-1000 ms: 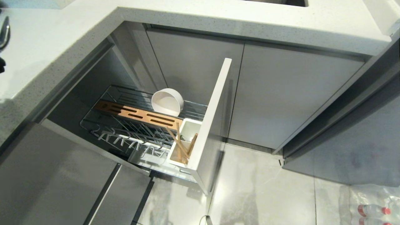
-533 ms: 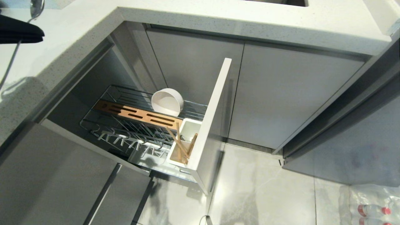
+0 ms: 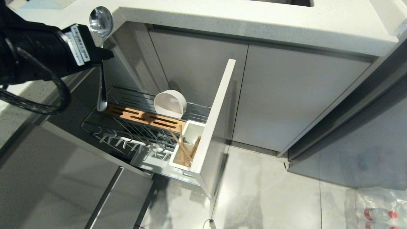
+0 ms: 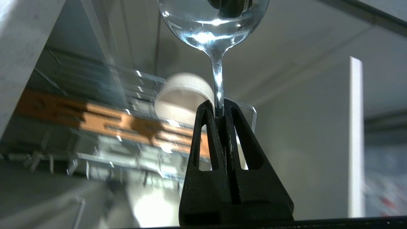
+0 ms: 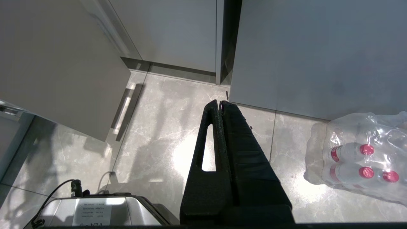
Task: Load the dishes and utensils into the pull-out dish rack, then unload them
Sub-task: Pick up the spoon and place it in the cupboard
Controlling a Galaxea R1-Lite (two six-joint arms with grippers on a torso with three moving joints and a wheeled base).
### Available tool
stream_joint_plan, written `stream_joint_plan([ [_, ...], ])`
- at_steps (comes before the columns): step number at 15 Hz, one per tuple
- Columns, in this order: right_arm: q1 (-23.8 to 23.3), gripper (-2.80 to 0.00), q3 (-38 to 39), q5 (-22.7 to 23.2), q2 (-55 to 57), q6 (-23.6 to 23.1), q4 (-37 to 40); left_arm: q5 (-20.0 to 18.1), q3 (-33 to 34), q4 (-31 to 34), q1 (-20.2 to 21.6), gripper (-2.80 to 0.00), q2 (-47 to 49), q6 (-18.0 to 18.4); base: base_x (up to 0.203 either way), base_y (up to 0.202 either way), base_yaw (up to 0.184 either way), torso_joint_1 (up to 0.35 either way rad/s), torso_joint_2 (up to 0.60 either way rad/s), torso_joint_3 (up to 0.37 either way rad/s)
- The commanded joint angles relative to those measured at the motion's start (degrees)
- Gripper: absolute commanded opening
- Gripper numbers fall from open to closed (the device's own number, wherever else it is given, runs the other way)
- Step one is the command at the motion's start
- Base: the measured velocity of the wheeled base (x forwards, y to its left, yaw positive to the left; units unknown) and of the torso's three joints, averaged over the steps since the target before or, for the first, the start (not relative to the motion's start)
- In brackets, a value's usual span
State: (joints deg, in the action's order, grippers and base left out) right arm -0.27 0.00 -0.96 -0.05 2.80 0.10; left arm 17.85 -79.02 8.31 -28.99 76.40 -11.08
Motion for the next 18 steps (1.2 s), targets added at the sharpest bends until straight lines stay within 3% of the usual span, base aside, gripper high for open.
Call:
stream_joint_plan([
  [1,0.0,-2.8,0.1,0.0,0.0,0.0,0.0,6.4,6.8,-12.7,-4.2,-2.8,0.6,1.6,0.0,0.0,0.0,0.0,0.0,0.0],
  [4,0.0,-2.8,0.1,0.0,0.0,0.0,0.0,13.7,16.3,-31.0,-9.2,-2.8,3.9,5.5,0.0,0.0,0.0,0.0,0.0,0.0],
  [7,0.0,-2.8,0.1,0.0,0.0,0.0,0.0,18.0,19.4,-40.3,-12.0,-2.8,9.0,6.3,0.0,0.0,0.0,0.0,0.0,0.0],
  [10,0.0,-2.8,0.1,0.0,0.0,0.0,0.0,19.2,21.4,-50.2,-12.5,-2.8,14.2,9.3,0.0,0.0,0.0,0.0,0.0,0.0],
  [14,0.0,-2.8,0.1,0.0,0.0,0.0,0.0,20.0,26.0,-69.9,-12.7,-2.8,24.6,18.2,0.0,0.0,0.0,0.0,0.0,0.0],
  [18,0.0,-2.8,0.1,0.0,0.0,0.0,0.0,20.0,26.4,-75.1,-12.2,-2.8,30.4,19.9,0.0,0.0,0.0,0.0,0.0,0.0],
])
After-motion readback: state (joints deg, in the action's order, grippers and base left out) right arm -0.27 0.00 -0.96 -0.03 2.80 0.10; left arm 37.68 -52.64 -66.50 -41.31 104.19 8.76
